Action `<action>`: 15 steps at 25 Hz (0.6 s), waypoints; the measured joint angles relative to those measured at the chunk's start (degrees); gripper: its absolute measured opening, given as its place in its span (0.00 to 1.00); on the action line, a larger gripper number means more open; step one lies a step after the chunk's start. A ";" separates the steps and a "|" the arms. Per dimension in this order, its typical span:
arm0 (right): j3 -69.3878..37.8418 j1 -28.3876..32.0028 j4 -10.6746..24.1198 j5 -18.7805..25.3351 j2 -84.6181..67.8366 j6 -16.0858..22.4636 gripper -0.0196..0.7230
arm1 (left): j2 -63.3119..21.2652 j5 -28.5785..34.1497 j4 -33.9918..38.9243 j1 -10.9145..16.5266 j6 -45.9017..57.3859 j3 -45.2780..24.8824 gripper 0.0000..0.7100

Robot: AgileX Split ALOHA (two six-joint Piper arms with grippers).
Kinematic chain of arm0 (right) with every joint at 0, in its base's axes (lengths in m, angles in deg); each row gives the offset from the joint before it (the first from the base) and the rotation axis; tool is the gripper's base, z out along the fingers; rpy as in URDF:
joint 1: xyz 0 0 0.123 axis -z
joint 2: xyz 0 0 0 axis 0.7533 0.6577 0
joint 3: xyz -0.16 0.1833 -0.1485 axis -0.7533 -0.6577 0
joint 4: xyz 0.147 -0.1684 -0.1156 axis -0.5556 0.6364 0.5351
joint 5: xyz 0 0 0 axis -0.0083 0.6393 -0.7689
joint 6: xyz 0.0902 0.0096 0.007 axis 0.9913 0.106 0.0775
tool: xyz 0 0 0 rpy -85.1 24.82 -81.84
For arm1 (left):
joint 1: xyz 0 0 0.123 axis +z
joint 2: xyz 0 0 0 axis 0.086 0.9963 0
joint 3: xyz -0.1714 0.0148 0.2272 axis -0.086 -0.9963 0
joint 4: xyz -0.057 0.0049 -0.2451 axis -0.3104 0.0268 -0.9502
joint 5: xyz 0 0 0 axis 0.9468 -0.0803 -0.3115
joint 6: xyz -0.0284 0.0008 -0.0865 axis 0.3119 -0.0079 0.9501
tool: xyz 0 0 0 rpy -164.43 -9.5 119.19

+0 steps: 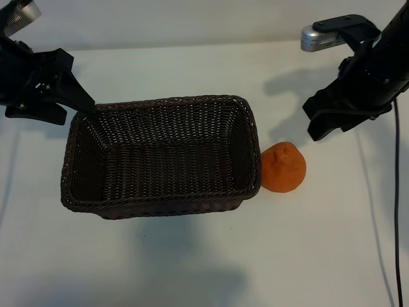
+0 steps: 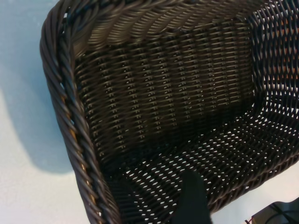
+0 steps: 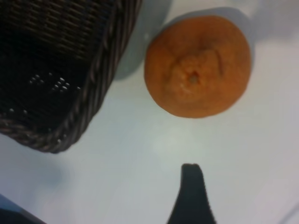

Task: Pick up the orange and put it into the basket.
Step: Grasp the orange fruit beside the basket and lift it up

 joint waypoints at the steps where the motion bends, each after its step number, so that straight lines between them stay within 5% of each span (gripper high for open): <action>1: 0.00 0.00 -0.78 -0.27 0.52 -0.35 0.73 | 0.00 0.00 -0.05 0.00 0.00 0.00 0.82; 7: 0.02 0.00 -4.73 -2.22 3.43 -2.29 0.73 | 0.00 0.00 -0.05 0.00 0.00 0.00 0.82; 15: 0.02 0.00 -5.23 -5.23 7.36 -2.90 0.73 | 0.00 0.00 -0.05 0.00 0.00 0.00 0.82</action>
